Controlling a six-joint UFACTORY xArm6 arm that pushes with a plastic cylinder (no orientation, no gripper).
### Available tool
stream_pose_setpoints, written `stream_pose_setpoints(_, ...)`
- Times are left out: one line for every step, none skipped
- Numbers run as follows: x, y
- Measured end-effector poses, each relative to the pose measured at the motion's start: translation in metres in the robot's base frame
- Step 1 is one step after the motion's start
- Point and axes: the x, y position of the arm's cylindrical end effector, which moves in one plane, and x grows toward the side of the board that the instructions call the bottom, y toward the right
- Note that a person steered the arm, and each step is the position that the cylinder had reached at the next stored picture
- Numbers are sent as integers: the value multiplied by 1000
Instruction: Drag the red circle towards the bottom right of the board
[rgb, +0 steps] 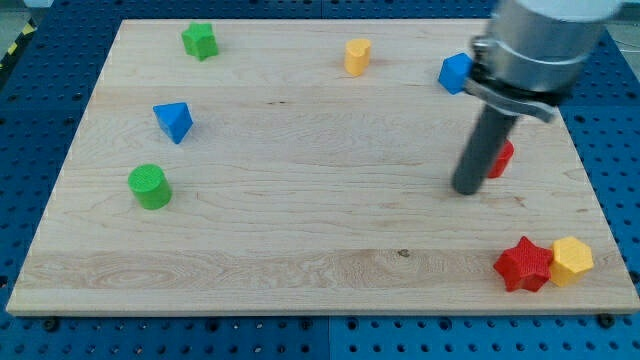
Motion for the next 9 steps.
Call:
stream_pose_setpoints(-50, -8)
stream_pose_setpoints(-80, 36)
stream_pose_setpoints(-54, 90)
stream_pose_setpoints(7, 100)
stream_pose_setpoints(-22, 86)
stream_pose_setpoints(-68, 50)
stream_pose_setpoints(-99, 14)
stream_pose_setpoints(-99, -9)
stream_pose_setpoints(-58, 23)
